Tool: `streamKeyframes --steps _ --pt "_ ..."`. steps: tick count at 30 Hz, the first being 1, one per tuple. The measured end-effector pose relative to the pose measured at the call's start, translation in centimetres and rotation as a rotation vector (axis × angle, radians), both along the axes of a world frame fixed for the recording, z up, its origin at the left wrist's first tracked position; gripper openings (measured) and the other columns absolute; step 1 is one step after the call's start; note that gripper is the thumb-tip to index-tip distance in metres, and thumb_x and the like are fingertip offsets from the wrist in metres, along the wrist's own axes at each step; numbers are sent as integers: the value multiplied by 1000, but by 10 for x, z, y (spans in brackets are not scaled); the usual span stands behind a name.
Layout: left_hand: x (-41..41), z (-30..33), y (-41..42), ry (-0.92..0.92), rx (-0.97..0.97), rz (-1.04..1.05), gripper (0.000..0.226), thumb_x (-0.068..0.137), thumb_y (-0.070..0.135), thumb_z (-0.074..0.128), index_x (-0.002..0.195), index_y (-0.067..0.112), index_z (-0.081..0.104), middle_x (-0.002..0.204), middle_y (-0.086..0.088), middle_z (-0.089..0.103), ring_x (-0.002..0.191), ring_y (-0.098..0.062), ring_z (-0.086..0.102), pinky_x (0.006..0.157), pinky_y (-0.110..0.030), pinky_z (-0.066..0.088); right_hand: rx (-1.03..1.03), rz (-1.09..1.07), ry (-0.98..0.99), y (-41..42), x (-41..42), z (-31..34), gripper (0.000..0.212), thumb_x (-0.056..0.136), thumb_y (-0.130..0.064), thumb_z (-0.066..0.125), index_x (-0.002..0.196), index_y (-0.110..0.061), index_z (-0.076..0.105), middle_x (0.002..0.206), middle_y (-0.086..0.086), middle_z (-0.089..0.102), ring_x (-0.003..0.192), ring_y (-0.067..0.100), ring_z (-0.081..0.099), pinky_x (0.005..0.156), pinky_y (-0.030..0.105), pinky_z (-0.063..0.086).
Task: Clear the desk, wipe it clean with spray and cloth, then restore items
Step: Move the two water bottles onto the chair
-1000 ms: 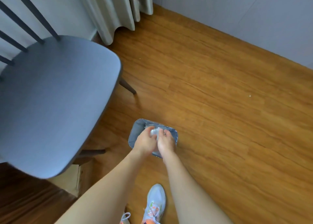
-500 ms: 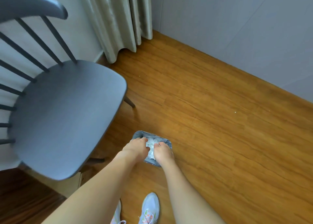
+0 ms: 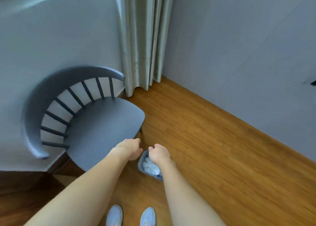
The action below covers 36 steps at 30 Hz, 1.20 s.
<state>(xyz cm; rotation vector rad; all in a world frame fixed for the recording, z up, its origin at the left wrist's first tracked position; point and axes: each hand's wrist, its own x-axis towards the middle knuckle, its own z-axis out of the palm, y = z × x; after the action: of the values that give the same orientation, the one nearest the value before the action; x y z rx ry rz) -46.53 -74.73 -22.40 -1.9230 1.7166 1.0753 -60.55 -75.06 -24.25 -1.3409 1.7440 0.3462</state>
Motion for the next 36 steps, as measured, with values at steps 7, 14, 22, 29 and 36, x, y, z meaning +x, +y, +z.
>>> streamKeyframes --steps 7,14,22,29,36 --pt "58 101 41 -41 -57 143 50 101 42 46 148 24 38 149 -3 47 134 -26 47 112 -41 39 -94 205 31 24 60 118 53 109 -41 33 156 -16 36 159 12 37 143 34 39 114 46 36" --pt "97 168 87 -175 -107 278 54 101 45 44 149 23 35 146 -6 48 134 -27 42 109 -45 39 -174 471 4 39 111 174 52 109 -41 34 154 -14 38 153 14 43 135 32 46 109 43 42" --pt "138 228 173 -262 -131 521 56 101 47 45 150 23 35 148 -8 45 139 -30 37 112 -50 36 -245 758 -89 82 170 225 53 108 -41 37 154 -14 38 153 15 43 136 33 45 111 45 40" --pt "191 263 264 -284 -205 803 60 98 50 46 150 25 35 150 -7 45 138 -29 38 109 -47 38 -319 1055 -96 156 249 254 55 107 -45 36 154 -17 36 153 13 42 137 35 43 111 47 41" --pt "230 276 380 -367 -191 957 63 97 57 45 150 24 37 153 -5 41 141 -30 35 111 -49 34 -361 1257 -116 249 317 268 58 103 -48 36 148 -13 44 150 17 43 137 40 40 113 52 37"
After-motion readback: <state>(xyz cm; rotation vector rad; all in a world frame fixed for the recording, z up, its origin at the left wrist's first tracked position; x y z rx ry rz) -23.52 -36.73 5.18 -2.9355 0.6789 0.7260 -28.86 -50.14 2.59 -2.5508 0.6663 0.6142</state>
